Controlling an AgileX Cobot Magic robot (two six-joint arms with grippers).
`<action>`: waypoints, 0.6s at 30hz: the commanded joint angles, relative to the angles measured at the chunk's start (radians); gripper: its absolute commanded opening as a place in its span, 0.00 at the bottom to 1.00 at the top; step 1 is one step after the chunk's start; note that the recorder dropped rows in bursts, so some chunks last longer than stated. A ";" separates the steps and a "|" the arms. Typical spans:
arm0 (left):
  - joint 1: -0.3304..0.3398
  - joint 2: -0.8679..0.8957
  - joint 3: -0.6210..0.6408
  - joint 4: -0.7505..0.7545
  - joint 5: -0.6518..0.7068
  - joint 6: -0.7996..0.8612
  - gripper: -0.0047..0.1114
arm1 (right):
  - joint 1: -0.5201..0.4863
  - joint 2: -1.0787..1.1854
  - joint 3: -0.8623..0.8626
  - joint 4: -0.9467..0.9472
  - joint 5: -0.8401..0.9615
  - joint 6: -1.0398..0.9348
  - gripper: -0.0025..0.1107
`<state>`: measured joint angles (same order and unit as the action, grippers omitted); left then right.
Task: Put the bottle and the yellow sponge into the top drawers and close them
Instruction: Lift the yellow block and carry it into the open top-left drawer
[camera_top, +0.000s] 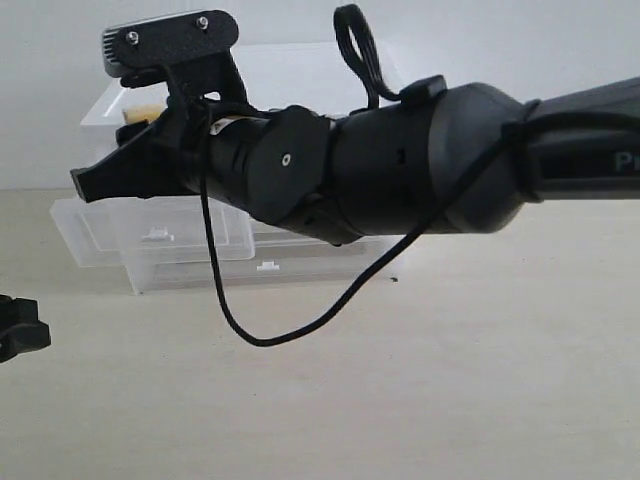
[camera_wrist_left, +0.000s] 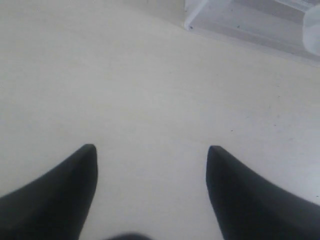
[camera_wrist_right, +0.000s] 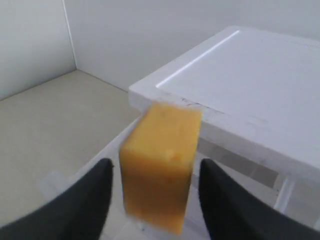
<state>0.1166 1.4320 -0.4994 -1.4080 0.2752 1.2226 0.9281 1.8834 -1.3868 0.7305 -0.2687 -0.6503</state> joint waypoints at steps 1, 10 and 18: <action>0.002 -0.006 0.004 -0.053 0.013 0.053 0.55 | -0.003 -0.005 -0.022 0.001 0.005 0.012 0.55; 0.002 -0.006 0.004 -0.053 0.013 0.053 0.55 | -0.001 -0.087 -0.022 0.001 0.304 0.066 0.42; 0.002 -0.006 0.004 -0.053 0.013 0.053 0.55 | -0.001 -0.110 -0.020 -0.030 0.621 0.075 0.02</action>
<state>0.1166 1.4320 -0.4994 -1.4568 0.2793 1.2684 0.9281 1.7744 -1.4037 0.7299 0.2657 -0.5793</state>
